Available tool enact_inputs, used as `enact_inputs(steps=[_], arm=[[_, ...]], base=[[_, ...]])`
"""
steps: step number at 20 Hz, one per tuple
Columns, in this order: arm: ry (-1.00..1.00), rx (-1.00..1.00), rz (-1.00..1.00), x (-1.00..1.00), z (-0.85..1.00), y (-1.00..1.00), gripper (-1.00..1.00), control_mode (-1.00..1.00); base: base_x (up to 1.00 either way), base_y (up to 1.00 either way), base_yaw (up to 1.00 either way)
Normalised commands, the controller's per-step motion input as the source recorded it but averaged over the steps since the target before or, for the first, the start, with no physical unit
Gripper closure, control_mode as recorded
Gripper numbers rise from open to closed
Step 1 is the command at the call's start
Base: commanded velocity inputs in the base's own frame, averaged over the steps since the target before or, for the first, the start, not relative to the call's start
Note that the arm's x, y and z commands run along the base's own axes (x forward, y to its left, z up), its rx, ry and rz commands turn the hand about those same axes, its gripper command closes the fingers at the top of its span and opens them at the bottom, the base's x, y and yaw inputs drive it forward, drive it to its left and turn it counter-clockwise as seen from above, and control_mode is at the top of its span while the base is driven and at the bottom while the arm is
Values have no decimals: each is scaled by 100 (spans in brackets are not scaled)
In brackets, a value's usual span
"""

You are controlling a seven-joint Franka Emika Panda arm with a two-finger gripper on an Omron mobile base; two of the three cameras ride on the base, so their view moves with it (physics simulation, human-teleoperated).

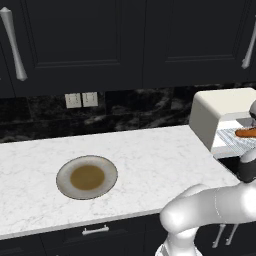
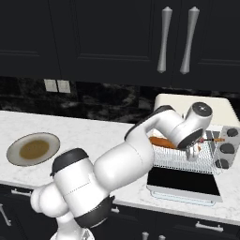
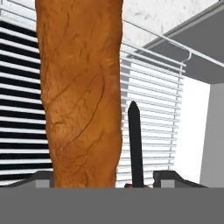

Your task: Pick up the kebab skewer and baguette bread, and place them inside the toaster oven. Close the toaster oven door and start by setting the timer.

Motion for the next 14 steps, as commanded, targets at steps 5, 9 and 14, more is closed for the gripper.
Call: enact_inputs(steps=[5,9,14], arm=[[-1,0,0,35,-37,0,100,-100],[-2,0,0,28,-22,-9,100,-100],[-2,0,0,22,-24,-8,100,-100]], base=[[0,0,0],[0,0,0],[0,0,0]])
